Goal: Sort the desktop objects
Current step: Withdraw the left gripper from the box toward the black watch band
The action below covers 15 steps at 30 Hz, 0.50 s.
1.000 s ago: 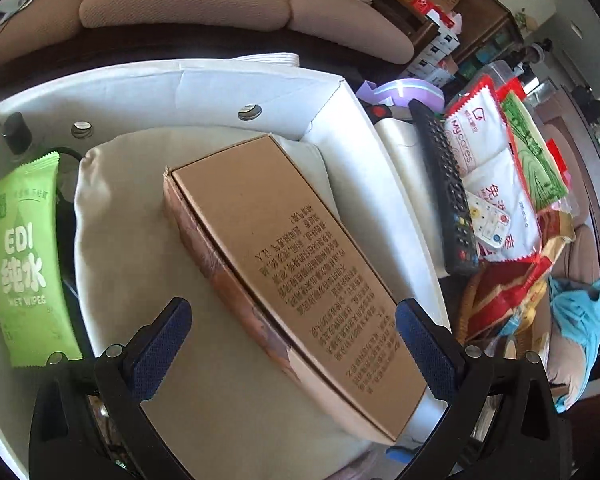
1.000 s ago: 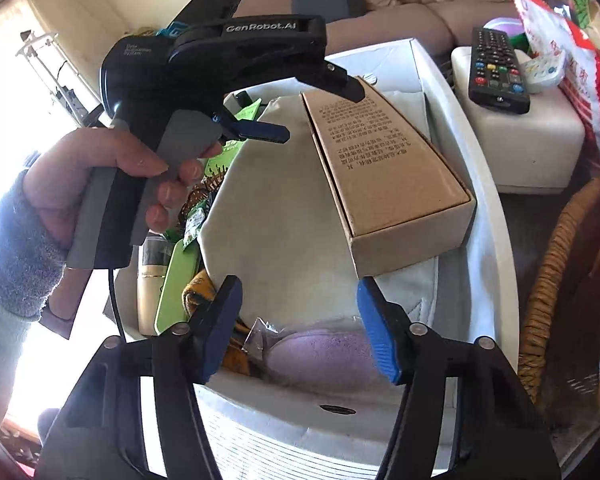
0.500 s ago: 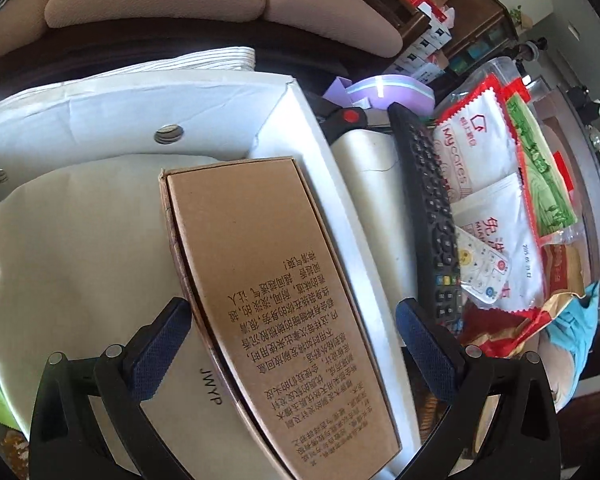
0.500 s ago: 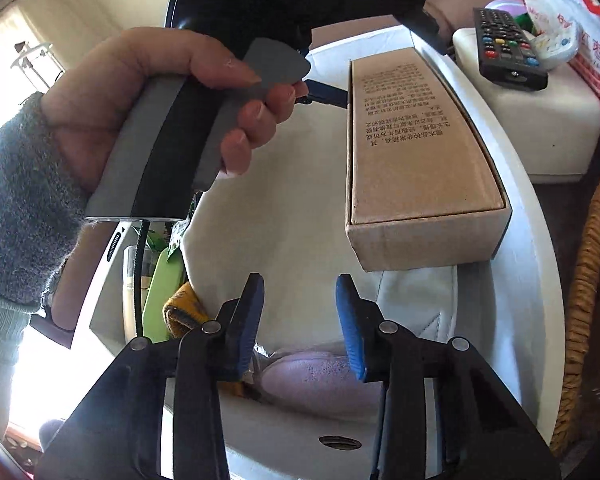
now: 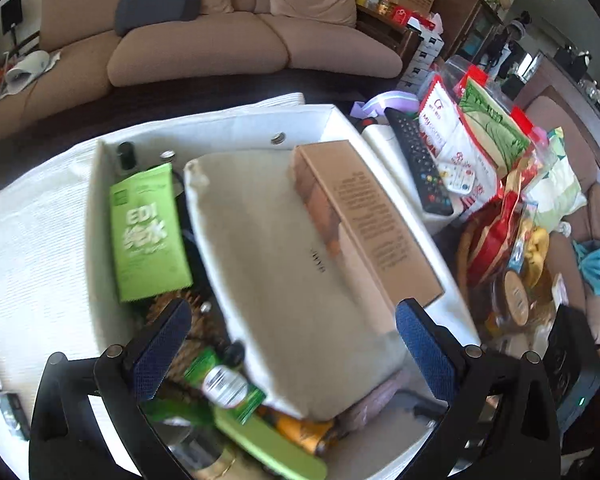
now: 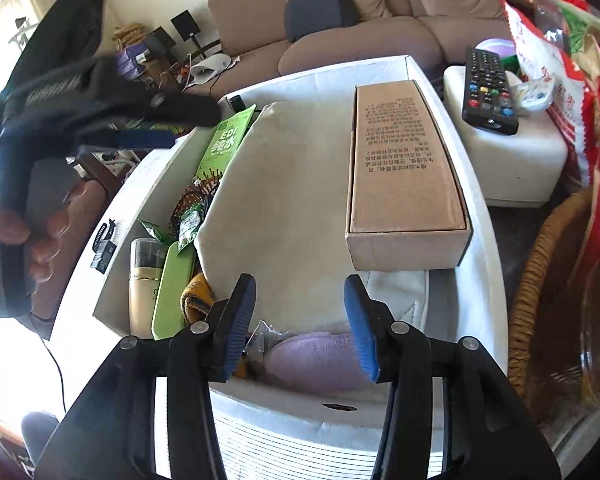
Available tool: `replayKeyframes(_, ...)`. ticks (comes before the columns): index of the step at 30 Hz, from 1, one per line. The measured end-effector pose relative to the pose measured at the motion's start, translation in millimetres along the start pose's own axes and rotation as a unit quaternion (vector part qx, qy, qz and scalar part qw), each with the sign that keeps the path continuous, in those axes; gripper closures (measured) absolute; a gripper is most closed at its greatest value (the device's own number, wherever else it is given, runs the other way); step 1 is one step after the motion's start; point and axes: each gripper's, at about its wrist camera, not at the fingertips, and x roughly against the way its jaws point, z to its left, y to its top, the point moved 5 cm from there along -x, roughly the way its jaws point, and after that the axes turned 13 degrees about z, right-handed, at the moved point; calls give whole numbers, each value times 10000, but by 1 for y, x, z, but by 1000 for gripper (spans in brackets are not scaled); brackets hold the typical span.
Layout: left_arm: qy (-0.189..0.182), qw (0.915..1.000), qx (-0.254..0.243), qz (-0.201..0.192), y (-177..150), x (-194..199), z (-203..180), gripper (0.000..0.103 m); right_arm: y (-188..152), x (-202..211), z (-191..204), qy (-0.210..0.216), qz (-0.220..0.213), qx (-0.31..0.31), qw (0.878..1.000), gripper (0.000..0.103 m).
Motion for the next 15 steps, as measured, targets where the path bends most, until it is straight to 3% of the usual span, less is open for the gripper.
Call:
replayKeyframes(3,3,9999,142,-10,-34,7,11,0,-5,5,-3,-208,-39,-154,9997,58)
replayKeyframes(7,503,9987,-22,-26,-72,7,7,0,-6,13,-13,-534,70,-288,9981,58)
replayKeyframes(10,550,9985,-11,-60,-96,7,4,0,-11,20,-10,-701,39,-365,9969,55)
replayKeyframes(12,506,9986,-32,-119,-110,8,-1,0,-15,24,-5,-770,-24,-401,9962,35)
replayKeyframes(15,467,9988,36,-118,-129,10,-6,0,-22,34,5,-824,-100,-404,9957,22)
